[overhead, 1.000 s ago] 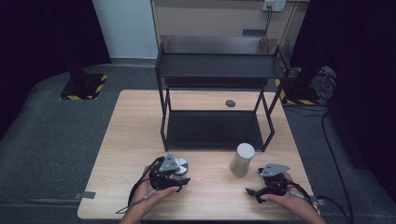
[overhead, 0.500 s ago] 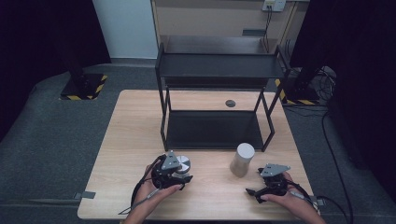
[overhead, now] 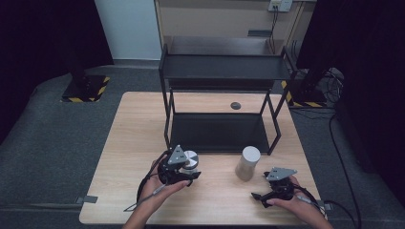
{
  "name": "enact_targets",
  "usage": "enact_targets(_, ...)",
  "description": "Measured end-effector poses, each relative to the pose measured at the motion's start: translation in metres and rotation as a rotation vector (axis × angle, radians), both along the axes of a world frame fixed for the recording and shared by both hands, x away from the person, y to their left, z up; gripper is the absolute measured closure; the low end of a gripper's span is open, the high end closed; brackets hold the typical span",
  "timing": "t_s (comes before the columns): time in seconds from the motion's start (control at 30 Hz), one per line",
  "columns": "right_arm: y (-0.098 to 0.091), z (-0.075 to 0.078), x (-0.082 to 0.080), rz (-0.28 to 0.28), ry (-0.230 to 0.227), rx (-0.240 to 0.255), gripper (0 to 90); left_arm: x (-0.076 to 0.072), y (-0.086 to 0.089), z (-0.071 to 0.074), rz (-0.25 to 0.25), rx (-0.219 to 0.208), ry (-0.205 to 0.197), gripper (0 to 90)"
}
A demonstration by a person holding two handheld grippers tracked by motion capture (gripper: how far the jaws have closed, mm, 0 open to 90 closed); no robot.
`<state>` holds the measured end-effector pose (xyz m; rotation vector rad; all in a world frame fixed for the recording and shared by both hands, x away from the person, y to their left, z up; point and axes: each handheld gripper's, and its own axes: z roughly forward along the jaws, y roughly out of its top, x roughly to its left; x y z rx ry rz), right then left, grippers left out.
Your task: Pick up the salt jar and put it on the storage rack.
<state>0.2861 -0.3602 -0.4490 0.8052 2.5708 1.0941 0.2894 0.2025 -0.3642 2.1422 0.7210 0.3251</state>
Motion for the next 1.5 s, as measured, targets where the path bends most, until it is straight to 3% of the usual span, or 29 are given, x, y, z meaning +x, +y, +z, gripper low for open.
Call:
enact_targets(0.3,0.000,0.000,0.000,0.000,0.000,0.000,1.5,0.023,0.007,0.032,-0.027,-0.011,-0.029,29.8)
enact_targets(0.5,0.000,0.000,0.000,0.000,0.000,0.000,1.6,0.034,0.003,0.058,-0.040,0.017,-0.051,29.8)
enact_targets(0.7,0.000,0.000,0.000,0.000,0.000,0.000,1.6,0.043,-0.005,0.091,-0.050,0.043,-0.069,29.8)
enact_targets(1.0,0.000,0.000,0.000,-0.001,0.003,0.002,1.6,0.053,-0.013,0.115,-0.052,0.042,-0.077,29.8)
enact_targets(1.17,0.000,0.000,0.000,-0.001,0.003,0.002,1.6,0.060,-0.019,0.131,-0.046,0.062,-0.073,29.8)
enact_targets(1.4,-0.001,0.000,0.000,0.001,0.001,0.002,1.7,0.069,-0.032,0.166,-0.058,0.083,-0.091,29.8)
enact_targets(1.43,-0.001,0.000,0.000,0.001,0.003,0.003,1.6,0.069,-0.032,0.166,-0.058,0.083,-0.091,29.8)
enact_targets(1.47,-0.001,0.000,0.001,0.002,0.002,0.002,1.7,0.072,-0.035,0.176,-0.065,0.088,-0.093,29.8)
enact_targets(1.5,-0.001,0.000,0.001,0.002,0.002,0.002,1.7,0.072,-0.035,0.176,-0.065,0.088,-0.093,29.8)
